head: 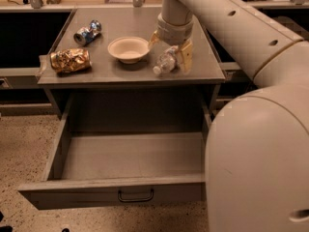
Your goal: Place water bottle into top drawer
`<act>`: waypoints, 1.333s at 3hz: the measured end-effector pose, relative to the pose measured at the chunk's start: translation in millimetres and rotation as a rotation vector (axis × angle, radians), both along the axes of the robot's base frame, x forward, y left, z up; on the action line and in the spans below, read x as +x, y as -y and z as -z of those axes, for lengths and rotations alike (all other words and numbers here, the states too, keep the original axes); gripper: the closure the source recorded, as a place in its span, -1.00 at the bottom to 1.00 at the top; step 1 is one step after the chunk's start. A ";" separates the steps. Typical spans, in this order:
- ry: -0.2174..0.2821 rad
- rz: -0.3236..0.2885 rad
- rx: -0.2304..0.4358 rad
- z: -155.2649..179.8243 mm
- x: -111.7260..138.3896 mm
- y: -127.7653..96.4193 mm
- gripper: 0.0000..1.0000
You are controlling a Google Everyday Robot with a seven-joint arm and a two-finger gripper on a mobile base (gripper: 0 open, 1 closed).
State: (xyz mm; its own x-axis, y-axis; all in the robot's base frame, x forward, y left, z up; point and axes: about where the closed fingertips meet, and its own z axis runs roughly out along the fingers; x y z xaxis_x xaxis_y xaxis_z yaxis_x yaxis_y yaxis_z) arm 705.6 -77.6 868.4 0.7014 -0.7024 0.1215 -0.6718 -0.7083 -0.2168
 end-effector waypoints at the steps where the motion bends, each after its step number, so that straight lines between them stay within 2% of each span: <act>1: -0.057 0.026 -0.029 25.1 2.8 -4.0 -0.02; 2: -0.069 0.073 -0.083 29.0 3.6 -3.0 0.44; 3: -0.092 0.225 -0.015 3.7 -7.0 6.0 0.91; 4: -0.090 0.332 0.042 1.6 -3.6 -0.9 1.00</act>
Offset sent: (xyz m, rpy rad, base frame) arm -0.0054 -0.0015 -0.0270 -0.1647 0.1105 -0.1323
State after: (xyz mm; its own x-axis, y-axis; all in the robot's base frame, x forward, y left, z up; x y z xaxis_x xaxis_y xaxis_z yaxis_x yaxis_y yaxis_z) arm 702.0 -76.8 866.8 0.4402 -0.8972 0.0356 -0.8820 -0.4395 -0.1702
